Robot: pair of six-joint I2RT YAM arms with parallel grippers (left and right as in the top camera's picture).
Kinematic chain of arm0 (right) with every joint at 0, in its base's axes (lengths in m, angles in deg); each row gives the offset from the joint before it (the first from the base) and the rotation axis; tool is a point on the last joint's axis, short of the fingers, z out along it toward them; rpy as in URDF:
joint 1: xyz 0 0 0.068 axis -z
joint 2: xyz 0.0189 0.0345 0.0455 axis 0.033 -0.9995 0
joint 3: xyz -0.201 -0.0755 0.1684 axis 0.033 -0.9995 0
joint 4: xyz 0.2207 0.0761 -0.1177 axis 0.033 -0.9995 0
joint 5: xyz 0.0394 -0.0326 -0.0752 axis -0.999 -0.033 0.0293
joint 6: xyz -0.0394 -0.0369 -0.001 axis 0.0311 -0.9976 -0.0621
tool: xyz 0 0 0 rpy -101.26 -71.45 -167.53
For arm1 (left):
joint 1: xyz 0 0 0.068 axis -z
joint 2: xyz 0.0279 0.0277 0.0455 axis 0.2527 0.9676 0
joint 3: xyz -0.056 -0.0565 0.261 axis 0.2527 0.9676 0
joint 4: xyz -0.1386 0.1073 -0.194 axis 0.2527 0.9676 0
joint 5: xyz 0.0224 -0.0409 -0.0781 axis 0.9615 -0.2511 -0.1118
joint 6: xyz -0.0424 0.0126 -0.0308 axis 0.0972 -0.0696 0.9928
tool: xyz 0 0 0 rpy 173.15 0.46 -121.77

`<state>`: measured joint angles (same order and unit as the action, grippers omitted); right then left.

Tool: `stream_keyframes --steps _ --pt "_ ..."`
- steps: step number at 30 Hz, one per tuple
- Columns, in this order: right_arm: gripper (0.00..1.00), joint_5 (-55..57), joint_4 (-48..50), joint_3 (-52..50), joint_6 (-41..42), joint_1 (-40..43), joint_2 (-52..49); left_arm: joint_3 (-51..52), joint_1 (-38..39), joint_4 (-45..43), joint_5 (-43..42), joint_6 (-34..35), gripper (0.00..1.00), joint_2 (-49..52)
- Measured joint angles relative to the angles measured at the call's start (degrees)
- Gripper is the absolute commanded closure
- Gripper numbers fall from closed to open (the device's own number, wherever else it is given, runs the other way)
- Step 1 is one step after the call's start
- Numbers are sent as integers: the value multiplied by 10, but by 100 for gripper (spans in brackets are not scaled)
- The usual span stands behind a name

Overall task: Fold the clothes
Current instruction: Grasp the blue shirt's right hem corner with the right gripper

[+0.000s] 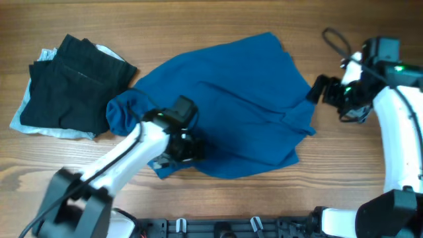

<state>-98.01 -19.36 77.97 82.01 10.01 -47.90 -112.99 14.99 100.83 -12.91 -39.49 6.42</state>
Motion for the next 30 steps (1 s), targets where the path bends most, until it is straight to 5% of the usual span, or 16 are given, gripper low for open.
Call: stream_keyframes --steps 2,5,12,14,16,21,26,28,30 --pt "0 1 4 -40 9 -19 0 0 -9 21 8 0 4 -15" --pt "1 14 31 -102 37 -24 -1 0 -9 28 9 5 27 -15" --pt "13 31 153 -182 55 -24 -1 6 12 -5 -10 25 28 -15" --pt "23 40 193 -193 59 -24 -1 18 16 -29 -13 38 27 -15" --pt "48 45 216 -208 61 -24 -1 38 21 -53 -14 51 27 -15" --pt "52 52 249 -224 65 -24 -1 93 22 -122 -14 67 28 -15" --pt "94 53 256 -228 60 -24 -3 112 22 -146 -16 71 25 -25" --pt "90 53 265 -242 63 -24 -4 113 22 -147 -16 73 23 -26" --pt "72 54 267 -255 61 -24 -6 113 22 -149 -18 74 23 -27"
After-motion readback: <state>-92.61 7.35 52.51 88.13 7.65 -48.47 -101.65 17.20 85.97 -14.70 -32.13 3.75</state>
